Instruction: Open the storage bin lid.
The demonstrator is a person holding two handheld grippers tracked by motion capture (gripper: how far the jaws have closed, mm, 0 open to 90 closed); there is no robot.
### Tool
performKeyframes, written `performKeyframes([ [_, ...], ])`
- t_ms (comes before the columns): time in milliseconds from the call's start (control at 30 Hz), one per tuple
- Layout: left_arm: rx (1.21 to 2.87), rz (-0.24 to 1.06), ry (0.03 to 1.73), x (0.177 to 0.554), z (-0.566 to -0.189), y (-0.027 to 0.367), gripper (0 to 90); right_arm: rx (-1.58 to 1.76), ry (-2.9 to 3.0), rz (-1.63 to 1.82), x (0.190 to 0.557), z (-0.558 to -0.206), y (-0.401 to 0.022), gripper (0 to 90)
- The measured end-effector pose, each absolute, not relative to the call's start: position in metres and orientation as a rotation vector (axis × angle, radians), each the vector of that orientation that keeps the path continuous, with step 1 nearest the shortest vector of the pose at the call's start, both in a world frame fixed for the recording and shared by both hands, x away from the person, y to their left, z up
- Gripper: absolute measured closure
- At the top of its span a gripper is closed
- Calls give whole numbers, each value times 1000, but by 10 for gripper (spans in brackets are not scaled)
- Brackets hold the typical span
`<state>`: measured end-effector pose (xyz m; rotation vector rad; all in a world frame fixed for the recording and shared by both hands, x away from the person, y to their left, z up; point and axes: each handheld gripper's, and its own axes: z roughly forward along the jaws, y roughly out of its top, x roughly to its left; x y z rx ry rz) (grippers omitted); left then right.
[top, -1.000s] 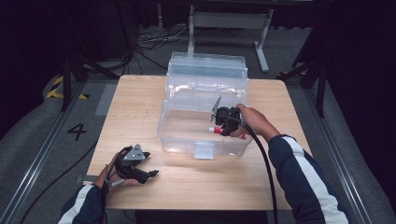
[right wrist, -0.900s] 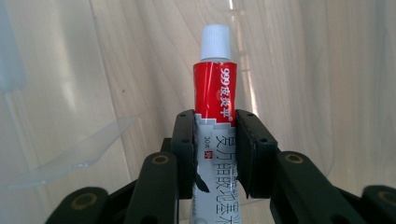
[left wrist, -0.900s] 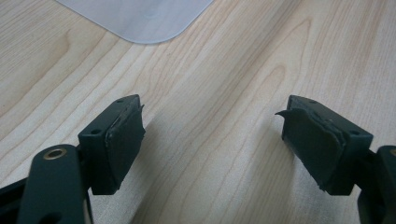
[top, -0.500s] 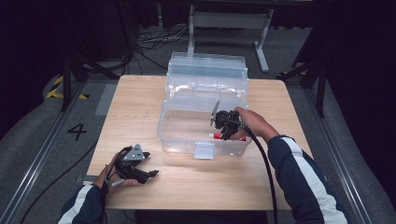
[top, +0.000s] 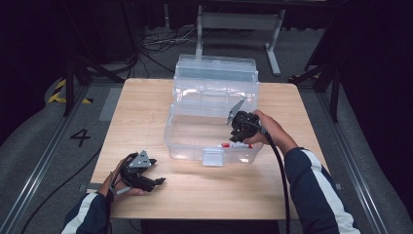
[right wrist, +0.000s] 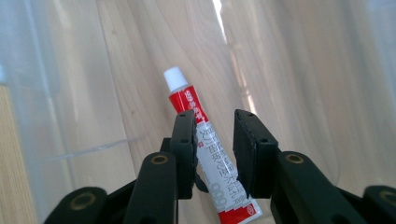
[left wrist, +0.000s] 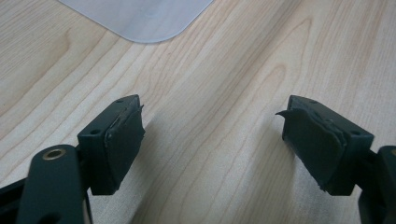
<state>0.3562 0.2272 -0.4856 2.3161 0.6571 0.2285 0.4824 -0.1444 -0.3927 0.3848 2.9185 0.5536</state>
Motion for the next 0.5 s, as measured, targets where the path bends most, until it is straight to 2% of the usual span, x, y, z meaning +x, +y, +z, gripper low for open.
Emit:
performKeyframes([
  [133,2354,215,677,358,-482,223,209,393,2858,672,475,-386,-153,687],
  [333,2361,219,695,358,-480,221,230,413,2791,827,465,-382,-168,619],
  [433,2364,248,706,359,-478,219,239,434,2748,881,459,-382,-176,590],
  [500,2393,326,711,358,-475,217,237,444,2708,937,456,-383,-181,566],
])
